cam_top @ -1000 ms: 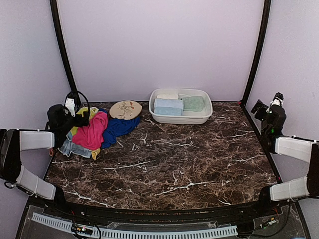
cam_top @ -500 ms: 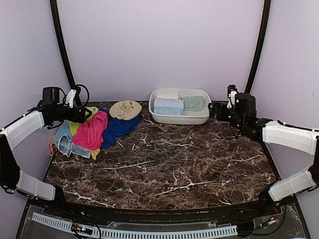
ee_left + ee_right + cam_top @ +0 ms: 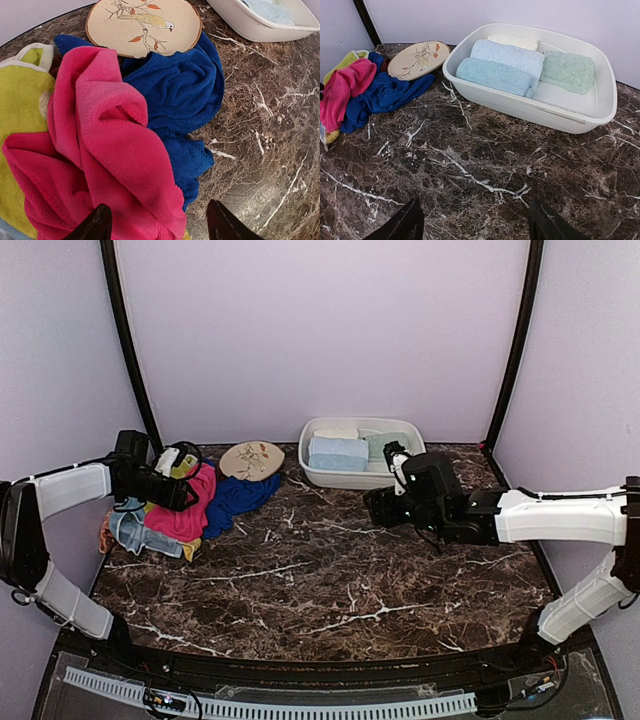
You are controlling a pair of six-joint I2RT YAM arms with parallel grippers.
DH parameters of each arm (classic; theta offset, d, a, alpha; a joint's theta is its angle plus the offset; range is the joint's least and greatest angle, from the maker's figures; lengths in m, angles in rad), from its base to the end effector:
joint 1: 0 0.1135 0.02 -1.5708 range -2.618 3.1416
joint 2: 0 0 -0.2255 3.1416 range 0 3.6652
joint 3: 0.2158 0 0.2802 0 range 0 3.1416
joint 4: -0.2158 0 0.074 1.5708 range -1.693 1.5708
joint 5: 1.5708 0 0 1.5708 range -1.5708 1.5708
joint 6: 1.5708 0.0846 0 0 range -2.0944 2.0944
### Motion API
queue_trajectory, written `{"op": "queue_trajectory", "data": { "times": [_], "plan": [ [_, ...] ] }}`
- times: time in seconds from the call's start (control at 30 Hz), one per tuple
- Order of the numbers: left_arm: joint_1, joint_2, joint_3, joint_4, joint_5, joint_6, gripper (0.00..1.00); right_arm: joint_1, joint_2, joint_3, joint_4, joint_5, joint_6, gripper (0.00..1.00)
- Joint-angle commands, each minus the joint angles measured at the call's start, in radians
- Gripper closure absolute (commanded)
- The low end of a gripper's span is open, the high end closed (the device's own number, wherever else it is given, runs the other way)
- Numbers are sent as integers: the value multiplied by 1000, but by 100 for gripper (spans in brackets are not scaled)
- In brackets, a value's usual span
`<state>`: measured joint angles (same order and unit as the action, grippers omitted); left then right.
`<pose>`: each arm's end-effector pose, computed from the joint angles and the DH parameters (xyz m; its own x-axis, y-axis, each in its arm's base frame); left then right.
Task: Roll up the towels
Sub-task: Pick up the towel from the towel pile, then place the towel at the center of the board.
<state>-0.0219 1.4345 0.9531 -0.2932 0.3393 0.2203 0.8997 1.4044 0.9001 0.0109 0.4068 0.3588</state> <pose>0.3689 -0.0362 0.1558 -0.6259 0.2198 -0.7483 0.4050 0.9115 -0.0710 0.2655 0.2806 0.1843 -0.4522 -0.0509 -0.8904 -0.3671 0.9205 0.1338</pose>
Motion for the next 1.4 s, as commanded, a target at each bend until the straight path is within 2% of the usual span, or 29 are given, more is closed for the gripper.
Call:
{"op": "queue_trajectory", "data": {
  "times": [0.0, 0.2, 0.27, 0.33, 0.43, 0.7, 0.9, 1.03, 1.23, 1.37],
  "plan": [
    [-14, 40, 16, 4, -29, -26, 37, 33, 8, 39, -13, 33, 14, 32],
    [-16, 84, 30, 24, -92, -39, 55, 44, 6, 69, -40, 21, 0, 41],
    [-18, 95, 48, 6, -83, -39, 66, 45, 4, 75, -43, 16, -5, 45],
    [-22, 97, 70, -12, -67, -43, 83, 45, 4, 86, -49, 13, -7, 49],
    [-28, 76, 98, -33, -24, -44, 99, 45, 8, 98, -55, 7, -12, 52],
    [-65, -70, 251, -122, 75, -52, 100, 45, 0, 135, -87, -1, -30, 60],
    [-133, -172, 404, -216, 112, -68, 100, 45, -23, 149, -97, 8, -34, 62],
    [-158, -203, 523, -281, 224, -83, 100, 45, -37, 159, -109, 11, -33, 62],
    [-235, -219, 707, -353, 311, -50, 100, 45, -63, 175, -132, 23, -29, 63],
    [-273, -207, 733, -369, 353, -69, 100, 47, -77, 171, -124, 1, -24, 59]
  ]
}}
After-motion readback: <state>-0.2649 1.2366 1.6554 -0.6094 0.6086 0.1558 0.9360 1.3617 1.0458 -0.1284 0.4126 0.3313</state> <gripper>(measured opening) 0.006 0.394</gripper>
